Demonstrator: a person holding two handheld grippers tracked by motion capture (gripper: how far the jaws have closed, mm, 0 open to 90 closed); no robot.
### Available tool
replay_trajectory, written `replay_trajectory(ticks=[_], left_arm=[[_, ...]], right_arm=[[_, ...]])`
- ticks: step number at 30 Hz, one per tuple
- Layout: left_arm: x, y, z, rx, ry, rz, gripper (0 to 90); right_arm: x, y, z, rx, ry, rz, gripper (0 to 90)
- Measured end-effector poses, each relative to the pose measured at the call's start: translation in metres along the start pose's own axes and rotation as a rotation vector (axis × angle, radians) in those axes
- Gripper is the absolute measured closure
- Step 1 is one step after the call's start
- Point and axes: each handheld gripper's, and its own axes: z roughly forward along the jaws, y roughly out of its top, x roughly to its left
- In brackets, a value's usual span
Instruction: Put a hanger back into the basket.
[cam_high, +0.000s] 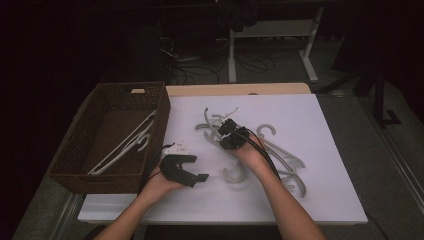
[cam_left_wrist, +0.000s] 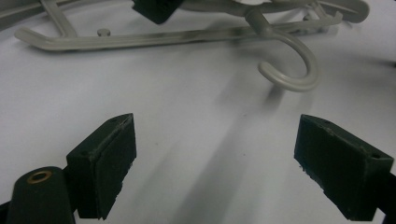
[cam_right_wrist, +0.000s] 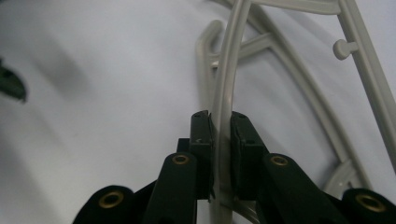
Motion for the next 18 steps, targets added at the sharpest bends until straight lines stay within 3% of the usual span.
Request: replay_trajectory(ticks=[6,11,18], left_arm=[[-0.011,0.001,-0.013,-0.025,-0.009,0.02,12.9],[-0.018,-0.001,-0.022,-0.03,-0.012,0.031,12.9],[-0.018,-0.003,-0.025,-0.03,-0.01,0.032,12.9]], right_arm=[[0.02,-0.006,-0.006,0.034,0.093,-0.158,80.6],[0.036,-0.017,-0.008,0.049,0.172,-0.247,80.6],[0.053,-0.041,-0.012,0.057,0.322,-0.355,80.3]])
